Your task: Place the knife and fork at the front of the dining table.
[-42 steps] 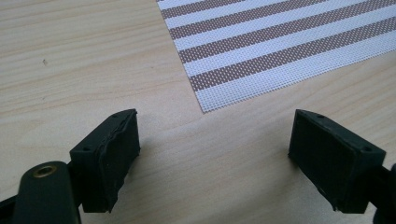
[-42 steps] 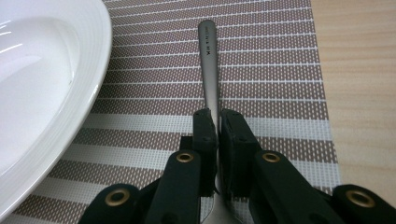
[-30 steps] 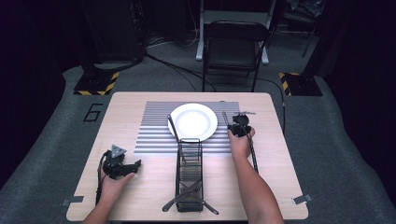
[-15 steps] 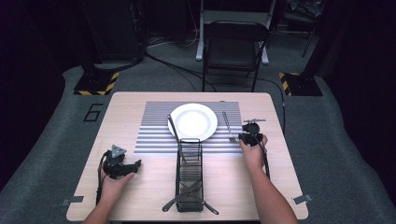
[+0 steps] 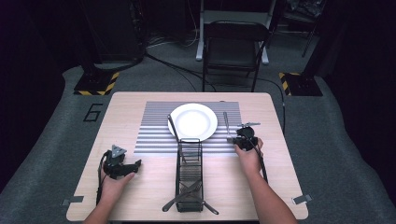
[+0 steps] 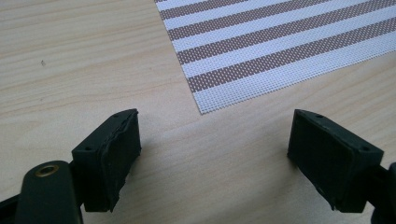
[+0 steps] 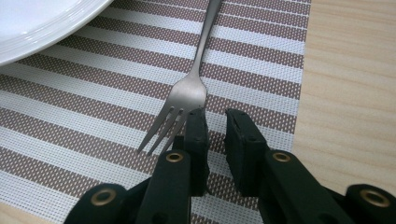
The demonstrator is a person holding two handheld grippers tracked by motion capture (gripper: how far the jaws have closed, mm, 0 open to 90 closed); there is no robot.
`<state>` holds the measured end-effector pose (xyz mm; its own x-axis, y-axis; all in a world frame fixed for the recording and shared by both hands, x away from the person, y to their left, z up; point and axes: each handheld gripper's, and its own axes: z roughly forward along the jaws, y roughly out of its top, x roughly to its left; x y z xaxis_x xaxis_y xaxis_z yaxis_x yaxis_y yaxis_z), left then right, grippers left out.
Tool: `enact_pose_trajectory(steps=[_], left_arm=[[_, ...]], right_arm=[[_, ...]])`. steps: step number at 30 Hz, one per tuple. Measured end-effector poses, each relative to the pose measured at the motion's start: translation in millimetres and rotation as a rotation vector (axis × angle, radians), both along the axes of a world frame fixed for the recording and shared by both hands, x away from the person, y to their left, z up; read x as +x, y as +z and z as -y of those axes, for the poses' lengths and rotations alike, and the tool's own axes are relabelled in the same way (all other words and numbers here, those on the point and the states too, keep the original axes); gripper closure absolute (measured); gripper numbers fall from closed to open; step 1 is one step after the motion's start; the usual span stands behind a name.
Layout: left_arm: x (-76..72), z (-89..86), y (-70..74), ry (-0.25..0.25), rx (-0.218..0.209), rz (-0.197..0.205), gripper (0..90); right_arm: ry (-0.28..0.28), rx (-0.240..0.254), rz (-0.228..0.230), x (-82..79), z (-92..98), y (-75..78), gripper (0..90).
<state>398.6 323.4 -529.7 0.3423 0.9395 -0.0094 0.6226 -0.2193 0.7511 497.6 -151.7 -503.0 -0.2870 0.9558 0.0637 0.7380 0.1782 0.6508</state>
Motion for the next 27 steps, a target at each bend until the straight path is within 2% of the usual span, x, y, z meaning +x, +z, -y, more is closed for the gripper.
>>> enact_pose_trajectory(steps=[3,7,11,13,14,17,18,19,20,25,27], left_arm=[[0.0,-0.1,0.0,-0.001,0.0,0.0,16.7],[-0.4,-0.2,0.1,0.001,-0.005,0.003,18.1],[-1.3,0.3,1.0,0.004,-0.003,0.002,22.2],[-2.0,1.1,0.3,0.021,-0.013,0.022,27.0],[-2.5,0.4,1.8,0.019,-0.01,0.009,29.8],[-2.8,1.2,2.5,0.024,-0.012,0.013,36.3],[-3.2,1.1,4.4,0.019,-0.016,-0.005,38.1],[-3.1,1.7,4.7,0.019,-0.035,-0.005,39.4],[-3.6,1.9,7.3,0.012,-0.048,-0.024,41.4],[-5.7,7.9,17.5,-0.016,-0.077,-0.009,42.6],[-6.0,10.9,23.0,-0.037,-0.082,-0.02,43.9]], right_arm=[[0.002,0.007,0.0,-1.5,-2.2,0.5,76.6],[-0.004,-0.006,0.04,-7.7,-2.4,5.2,74.1],[0.004,-0.001,0.053,-15.5,2.5,10.4,71.4],[0.013,0.013,0.054,-20.6,6.0,12.7,69.6],[0.015,0.016,0.055,-22.6,6.9,13.6,69.5],[0.025,0.026,0.069,-31.4,10.0,16.2,68.5],[0.029,0.026,0.075,-34.2,10.9,16.9,67.8],[0.033,0.024,0.079,-36.6,11.8,17.3,66.6],[0.03,0.026,0.066,-38.7,11.6,18.0,65.1],[0.051,0.061,0.086,-51.0,14.1,21.7,61.7],[0.063,0.067,0.087,-56.1,15.4,20.8,60.8]])
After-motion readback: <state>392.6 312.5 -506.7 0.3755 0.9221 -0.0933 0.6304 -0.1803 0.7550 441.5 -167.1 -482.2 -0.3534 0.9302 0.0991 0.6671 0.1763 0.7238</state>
